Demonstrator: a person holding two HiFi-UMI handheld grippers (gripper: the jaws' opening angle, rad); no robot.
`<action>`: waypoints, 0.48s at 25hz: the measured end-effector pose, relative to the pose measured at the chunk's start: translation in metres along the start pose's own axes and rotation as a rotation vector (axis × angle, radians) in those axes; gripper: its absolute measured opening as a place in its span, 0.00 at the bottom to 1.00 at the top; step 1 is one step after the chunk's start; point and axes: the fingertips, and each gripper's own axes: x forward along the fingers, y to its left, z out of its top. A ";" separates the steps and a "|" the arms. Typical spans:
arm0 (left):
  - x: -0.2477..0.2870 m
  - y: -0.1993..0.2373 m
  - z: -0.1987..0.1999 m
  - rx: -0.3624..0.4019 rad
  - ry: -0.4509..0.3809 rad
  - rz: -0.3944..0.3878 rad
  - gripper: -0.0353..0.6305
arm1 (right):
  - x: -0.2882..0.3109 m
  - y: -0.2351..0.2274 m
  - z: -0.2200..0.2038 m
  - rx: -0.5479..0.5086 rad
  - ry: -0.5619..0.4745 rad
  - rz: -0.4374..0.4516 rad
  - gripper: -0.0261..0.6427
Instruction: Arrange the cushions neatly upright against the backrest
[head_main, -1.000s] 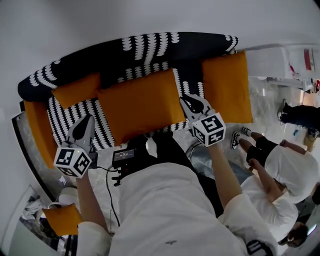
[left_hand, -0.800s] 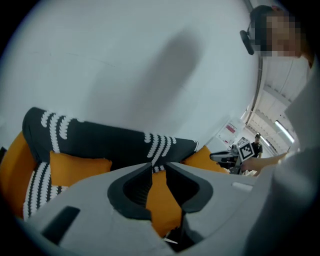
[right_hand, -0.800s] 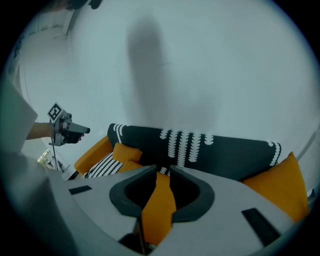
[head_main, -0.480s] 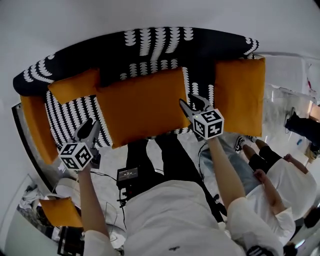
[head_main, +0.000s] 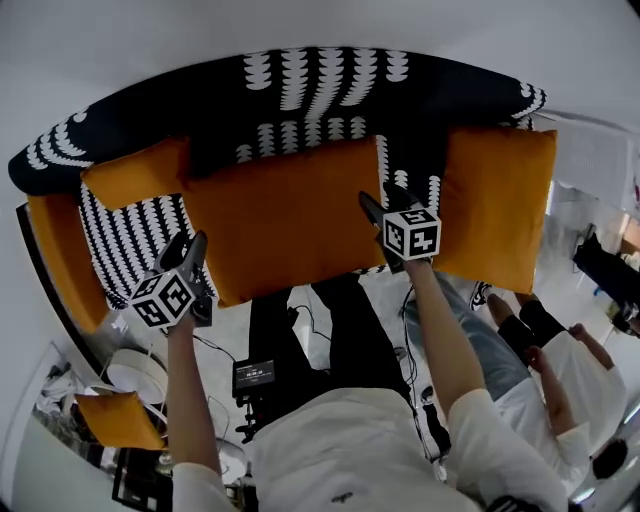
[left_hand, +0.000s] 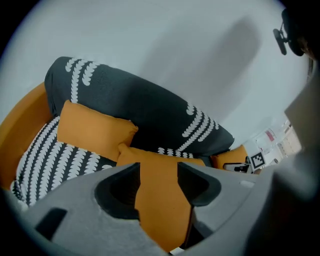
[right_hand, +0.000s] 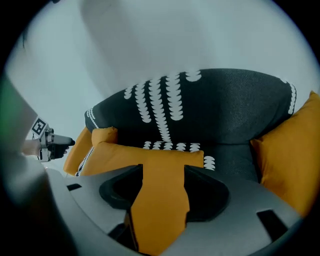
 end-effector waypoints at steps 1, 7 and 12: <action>0.009 0.003 -0.003 -0.011 0.010 0.002 0.40 | 0.008 -0.007 -0.004 0.008 0.013 -0.005 0.37; 0.047 0.025 -0.019 -0.044 0.082 0.019 0.49 | 0.048 -0.032 -0.023 0.059 0.080 -0.018 0.41; 0.067 0.038 -0.032 -0.039 0.143 0.021 0.53 | 0.071 -0.044 -0.037 0.058 0.127 -0.021 0.43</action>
